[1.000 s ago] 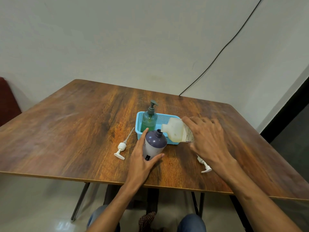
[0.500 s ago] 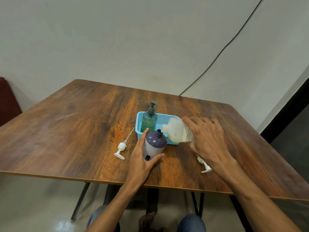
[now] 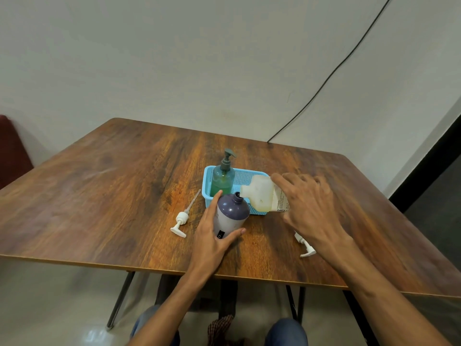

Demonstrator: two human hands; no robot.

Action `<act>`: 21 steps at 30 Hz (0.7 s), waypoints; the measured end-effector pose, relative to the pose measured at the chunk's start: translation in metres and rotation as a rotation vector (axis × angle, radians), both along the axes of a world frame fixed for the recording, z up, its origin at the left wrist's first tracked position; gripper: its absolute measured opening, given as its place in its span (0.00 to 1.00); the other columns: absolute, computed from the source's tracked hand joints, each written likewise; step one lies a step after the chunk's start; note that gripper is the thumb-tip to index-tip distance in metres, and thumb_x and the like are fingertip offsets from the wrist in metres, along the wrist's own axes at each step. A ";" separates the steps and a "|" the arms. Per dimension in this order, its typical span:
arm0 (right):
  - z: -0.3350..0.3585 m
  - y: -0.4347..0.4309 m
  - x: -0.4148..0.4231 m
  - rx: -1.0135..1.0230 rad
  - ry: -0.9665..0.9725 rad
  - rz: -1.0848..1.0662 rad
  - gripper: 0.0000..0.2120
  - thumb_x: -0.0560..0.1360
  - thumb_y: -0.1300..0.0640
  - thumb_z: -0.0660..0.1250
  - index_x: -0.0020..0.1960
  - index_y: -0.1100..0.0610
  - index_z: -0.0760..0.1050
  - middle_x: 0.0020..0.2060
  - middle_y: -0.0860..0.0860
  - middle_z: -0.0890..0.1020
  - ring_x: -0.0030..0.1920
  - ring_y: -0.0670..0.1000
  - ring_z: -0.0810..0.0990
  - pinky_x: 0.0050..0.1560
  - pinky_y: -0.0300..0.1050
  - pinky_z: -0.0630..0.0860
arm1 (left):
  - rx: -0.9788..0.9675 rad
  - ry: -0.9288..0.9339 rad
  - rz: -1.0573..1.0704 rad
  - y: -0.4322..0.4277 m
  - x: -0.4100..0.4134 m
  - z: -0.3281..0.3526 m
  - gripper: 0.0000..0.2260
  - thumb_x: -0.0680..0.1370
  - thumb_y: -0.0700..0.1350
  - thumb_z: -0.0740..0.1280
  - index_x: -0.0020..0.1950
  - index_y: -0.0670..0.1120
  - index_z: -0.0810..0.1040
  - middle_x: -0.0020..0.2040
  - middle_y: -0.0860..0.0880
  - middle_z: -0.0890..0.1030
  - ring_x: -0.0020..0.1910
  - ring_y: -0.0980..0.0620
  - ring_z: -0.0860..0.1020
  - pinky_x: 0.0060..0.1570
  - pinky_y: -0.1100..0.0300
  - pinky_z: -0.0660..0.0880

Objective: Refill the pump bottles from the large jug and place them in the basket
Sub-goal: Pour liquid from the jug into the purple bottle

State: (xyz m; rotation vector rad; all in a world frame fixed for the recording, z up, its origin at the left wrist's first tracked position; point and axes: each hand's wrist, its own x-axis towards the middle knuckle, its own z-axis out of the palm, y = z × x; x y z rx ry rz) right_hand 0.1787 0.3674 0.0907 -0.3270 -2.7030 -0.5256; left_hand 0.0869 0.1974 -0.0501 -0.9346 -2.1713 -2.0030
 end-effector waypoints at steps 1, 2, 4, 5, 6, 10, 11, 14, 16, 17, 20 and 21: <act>0.000 0.000 0.000 -0.004 -0.001 0.001 0.37 0.65 0.50 0.79 0.71 0.49 0.68 0.61 0.51 0.80 0.57 0.58 0.80 0.54 0.56 0.73 | -0.002 0.000 0.003 0.000 0.000 0.000 0.44 0.71 0.51 0.80 0.81 0.55 0.59 0.75 0.56 0.71 0.70 0.65 0.71 0.63 0.74 0.68; 0.000 0.000 0.000 -0.006 -0.001 0.003 0.37 0.65 0.50 0.79 0.71 0.49 0.68 0.61 0.51 0.80 0.57 0.59 0.80 0.54 0.56 0.73 | -0.003 0.001 0.006 0.000 0.000 0.001 0.44 0.71 0.51 0.80 0.81 0.55 0.59 0.75 0.55 0.71 0.70 0.65 0.70 0.63 0.75 0.68; 0.000 0.000 0.000 -0.004 0.001 0.003 0.37 0.65 0.50 0.79 0.71 0.49 0.68 0.61 0.52 0.80 0.57 0.59 0.80 0.55 0.56 0.73 | -0.006 0.006 0.011 0.000 0.001 0.001 0.44 0.71 0.50 0.80 0.81 0.54 0.59 0.75 0.54 0.71 0.70 0.65 0.70 0.62 0.76 0.68; 0.000 0.000 0.001 -0.001 0.002 0.002 0.37 0.65 0.50 0.79 0.71 0.49 0.69 0.61 0.52 0.80 0.57 0.59 0.80 0.55 0.57 0.73 | -0.008 0.008 0.013 0.000 0.001 0.001 0.44 0.71 0.50 0.80 0.81 0.54 0.59 0.75 0.54 0.71 0.70 0.66 0.70 0.62 0.76 0.68; 0.000 0.000 0.001 0.001 0.004 0.000 0.37 0.64 0.51 0.79 0.71 0.49 0.69 0.61 0.52 0.81 0.57 0.59 0.80 0.54 0.57 0.72 | -0.008 0.010 0.015 0.000 0.001 0.001 0.44 0.71 0.50 0.80 0.80 0.55 0.59 0.75 0.54 0.71 0.70 0.67 0.70 0.62 0.76 0.68; -0.001 0.001 0.001 0.001 0.013 0.000 0.37 0.63 0.52 0.80 0.69 0.49 0.70 0.59 0.52 0.81 0.55 0.59 0.81 0.53 0.57 0.73 | -0.008 0.017 0.016 -0.001 0.002 0.002 0.44 0.70 0.51 0.80 0.80 0.58 0.59 0.75 0.55 0.71 0.70 0.67 0.70 0.63 0.75 0.68; 0.000 0.000 0.001 0.003 0.012 0.000 0.37 0.63 0.52 0.80 0.70 0.49 0.70 0.60 0.52 0.81 0.56 0.59 0.81 0.53 0.57 0.72 | -0.007 0.017 0.015 -0.001 0.002 0.003 0.44 0.70 0.52 0.80 0.79 0.59 0.58 0.75 0.55 0.71 0.70 0.67 0.70 0.63 0.75 0.68; 0.000 0.000 0.001 0.000 0.009 0.000 0.37 0.64 0.52 0.80 0.70 0.49 0.70 0.61 0.53 0.81 0.57 0.60 0.80 0.55 0.57 0.73 | -0.008 0.018 0.017 -0.001 0.002 0.003 0.44 0.70 0.52 0.80 0.79 0.59 0.58 0.74 0.56 0.71 0.69 0.67 0.70 0.63 0.75 0.68; 0.000 0.000 0.001 0.000 0.009 0.000 0.38 0.64 0.51 0.80 0.70 0.49 0.70 0.61 0.53 0.81 0.57 0.60 0.80 0.55 0.58 0.73 | -0.007 0.020 0.017 -0.001 0.002 0.002 0.44 0.70 0.52 0.80 0.80 0.58 0.59 0.74 0.57 0.71 0.69 0.67 0.71 0.63 0.75 0.68; 0.000 0.000 0.001 0.006 0.010 -0.001 0.38 0.64 0.51 0.80 0.70 0.49 0.70 0.60 0.53 0.81 0.56 0.60 0.80 0.54 0.58 0.73 | -0.005 0.018 0.019 -0.001 0.002 0.002 0.44 0.70 0.52 0.80 0.80 0.57 0.59 0.74 0.57 0.71 0.69 0.67 0.71 0.63 0.75 0.68; -0.001 0.001 0.001 0.021 0.022 0.001 0.37 0.63 0.51 0.80 0.69 0.49 0.70 0.59 0.52 0.81 0.55 0.59 0.81 0.53 0.57 0.73 | -0.003 0.019 0.017 -0.001 0.002 0.002 0.44 0.70 0.52 0.80 0.80 0.56 0.59 0.74 0.56 0.71 0.69 0.66 0.71 0.64 0.74 0.69; -0.001 0.001 0.001 0.023 0.026 0.001 0.37 0.63 0.51 0.80 0.69 0.49 0.70 0.59 0.52 0.81 0.55 0.59 0.81 0.52 0.57 0.73 | -0.003 0.020 0.016 -0.001 0.001 0.001 0.44 0.70 0.52 0.80 0.80 0.56 0.59 0.75 0.55 0.71 0.69 0.65 0.71 0.64 0.73 0.69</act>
